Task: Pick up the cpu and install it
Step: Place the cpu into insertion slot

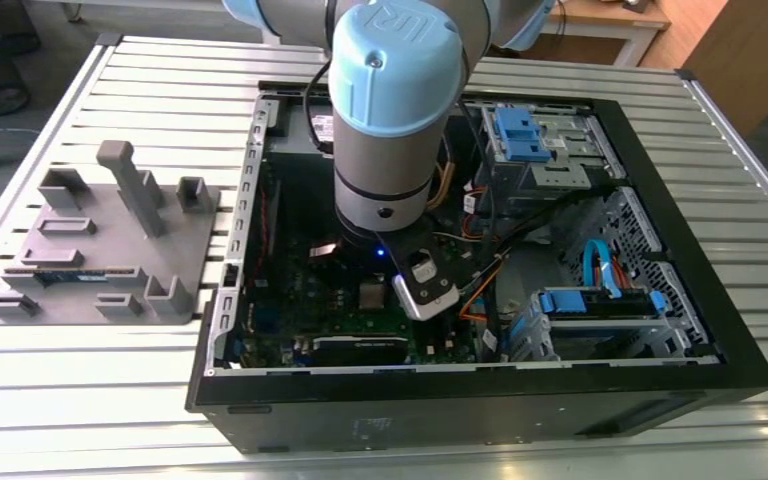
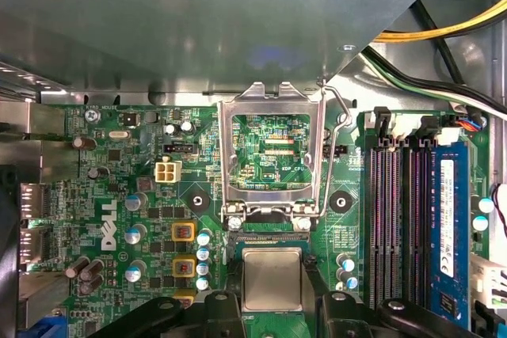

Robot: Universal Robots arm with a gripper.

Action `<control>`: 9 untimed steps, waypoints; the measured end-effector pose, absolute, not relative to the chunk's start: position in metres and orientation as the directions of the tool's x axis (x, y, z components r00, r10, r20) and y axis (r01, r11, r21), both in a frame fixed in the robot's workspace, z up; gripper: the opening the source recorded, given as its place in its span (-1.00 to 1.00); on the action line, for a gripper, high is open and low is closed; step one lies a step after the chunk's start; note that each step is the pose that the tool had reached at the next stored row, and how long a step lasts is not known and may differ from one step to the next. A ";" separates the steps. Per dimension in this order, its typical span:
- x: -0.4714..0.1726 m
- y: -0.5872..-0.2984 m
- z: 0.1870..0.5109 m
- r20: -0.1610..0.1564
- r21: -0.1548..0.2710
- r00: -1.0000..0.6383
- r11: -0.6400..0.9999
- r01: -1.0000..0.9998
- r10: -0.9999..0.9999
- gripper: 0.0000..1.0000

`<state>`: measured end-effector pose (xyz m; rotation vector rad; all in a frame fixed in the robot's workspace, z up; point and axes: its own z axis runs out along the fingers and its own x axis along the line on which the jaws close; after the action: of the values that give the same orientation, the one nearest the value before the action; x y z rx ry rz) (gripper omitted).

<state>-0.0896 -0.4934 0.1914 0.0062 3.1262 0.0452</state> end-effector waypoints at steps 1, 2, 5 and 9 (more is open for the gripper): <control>-0.090 -0.493 0.191 -0.015 0.029 -1.000 1.000 0.004 0.004 -0.21; -0.090 -0.493 0.191 -0.015 0.029 -1.000 1.000 0.004 0.004 -0.21; -0.090 -0.493 0.191 -0.015 0.029 -1.000 1.000 0.004 0.004 -0.21; -0.090 -0.493 0.191 -0.015 0.029 -1.000 1.000 0.004 0.004 -0.21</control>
<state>-0.0896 -0.4934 0.1910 0.0060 3.1263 0.0447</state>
